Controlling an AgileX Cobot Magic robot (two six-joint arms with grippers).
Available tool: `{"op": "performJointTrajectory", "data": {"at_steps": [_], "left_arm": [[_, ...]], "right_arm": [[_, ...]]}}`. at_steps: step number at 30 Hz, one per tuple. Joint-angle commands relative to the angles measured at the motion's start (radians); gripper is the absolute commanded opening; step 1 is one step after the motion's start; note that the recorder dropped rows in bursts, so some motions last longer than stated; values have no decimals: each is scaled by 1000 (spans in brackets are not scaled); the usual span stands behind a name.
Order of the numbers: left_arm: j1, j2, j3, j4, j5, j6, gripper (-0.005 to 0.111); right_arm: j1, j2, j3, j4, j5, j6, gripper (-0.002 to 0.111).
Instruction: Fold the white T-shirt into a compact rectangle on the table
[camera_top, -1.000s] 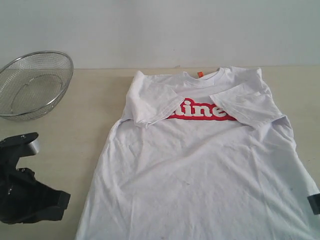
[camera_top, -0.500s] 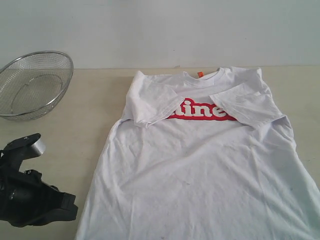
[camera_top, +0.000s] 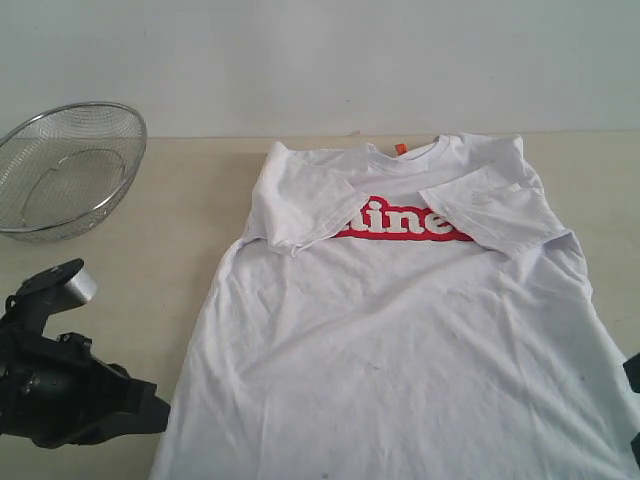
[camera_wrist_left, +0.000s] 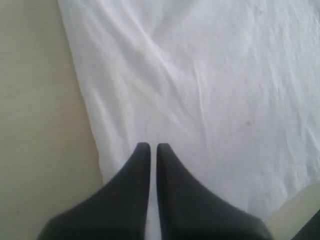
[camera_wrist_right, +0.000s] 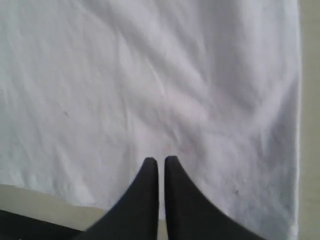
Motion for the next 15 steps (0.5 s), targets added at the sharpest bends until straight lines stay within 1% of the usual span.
{"op": "performJointTrajectory", "data": {"at_steps": [1, 3, 5, 7, 8, 9, 11, 15], "left_arm": [[-5, -5, 6, -17, 13, 20, 5], [-5, -5, 6, -17, 13, 20, 5], [-5, -5, 6, -17, 13, 29, 5], [-5, -5, 6, -17, 13, 29, 5], [-5, -5, 6, -17, 13, 29, 5], [-5, -5, 6, -17, 13, 29, 5], [-5, -5, 6, -17, 13, 31, 5], [-5, -5, 6, -17, 9, 35, 5]], "right_arm": [[-10, 100, 1, 12, -56, -48, 9], [-10, 120, -2, -7, -78, -48, 21], [-10, 122, -13, -55, -81, -12, 40], [-10, 122, -29, -146, -78, 71, 56], [-10, 122, -37, -201, -76, 139, 62], [-10, 122, -39, -255, -78, 213, 65], [-10, 122, -39, -330, -78, 305, 65], [-10, 133, -38, -343, -82, 327, 61]]}}
